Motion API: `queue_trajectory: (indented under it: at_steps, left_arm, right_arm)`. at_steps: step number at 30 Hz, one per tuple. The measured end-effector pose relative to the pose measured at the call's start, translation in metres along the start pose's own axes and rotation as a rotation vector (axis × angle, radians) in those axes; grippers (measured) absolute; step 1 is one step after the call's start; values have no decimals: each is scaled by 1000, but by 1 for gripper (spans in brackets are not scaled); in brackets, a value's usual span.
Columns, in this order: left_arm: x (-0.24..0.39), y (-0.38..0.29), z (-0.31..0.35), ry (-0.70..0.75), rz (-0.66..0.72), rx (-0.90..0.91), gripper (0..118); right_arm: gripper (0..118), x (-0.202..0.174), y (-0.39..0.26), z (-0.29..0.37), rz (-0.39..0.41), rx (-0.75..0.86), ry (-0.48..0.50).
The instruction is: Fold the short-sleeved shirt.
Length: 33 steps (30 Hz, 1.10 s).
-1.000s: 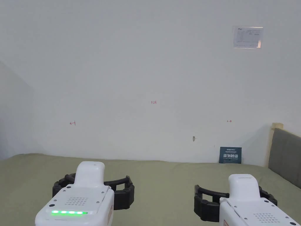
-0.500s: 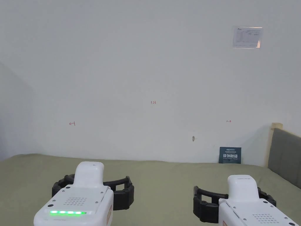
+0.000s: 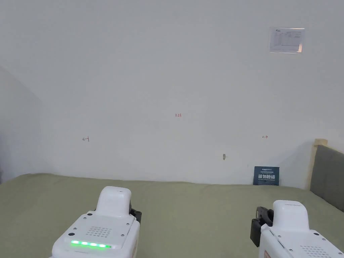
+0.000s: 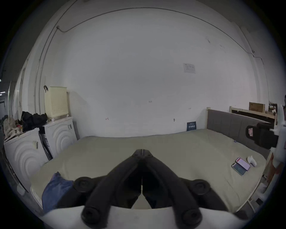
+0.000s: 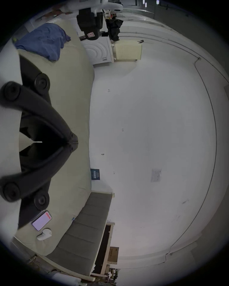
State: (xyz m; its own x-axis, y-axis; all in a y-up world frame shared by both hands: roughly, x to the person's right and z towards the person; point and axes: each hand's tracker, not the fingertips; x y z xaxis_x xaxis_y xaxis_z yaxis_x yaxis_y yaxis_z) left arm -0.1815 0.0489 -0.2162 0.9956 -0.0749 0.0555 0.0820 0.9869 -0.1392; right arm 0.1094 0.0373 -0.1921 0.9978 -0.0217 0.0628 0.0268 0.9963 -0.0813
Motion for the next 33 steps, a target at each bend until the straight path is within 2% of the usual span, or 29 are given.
queue_trajectory:
  at_steps: [5, 13, 19, 23, 30, 33]
  left_arm:
    - [1, -2, -4, -9, 31, -11, 0]
    - [-13, -11, -8, 9, 58, -39, 0]
    - [-61, -17, -4, 80, 118, -72, 0]
    - [-110, -23, 12, 205, 127, -78, 0]
    - [-208, -42, 71, 473, 149, -118, 0]
    - [-237, -48, 94, 556, 139, -136, 0]
  right_arm:
    - [0, 0, -6, 5, 56, 8, -22]
    - [0, 0, -8, 2, 55, -12, -32]
    - [0, -19, -16, -9, 68, -45, 7]
    - [0, -67, -21, -23, 77, -57, 137]
    - [0, -184, -30, -39, 36, -58, 430]
    - [0, -223, -32, -43, 53, -53, 508]
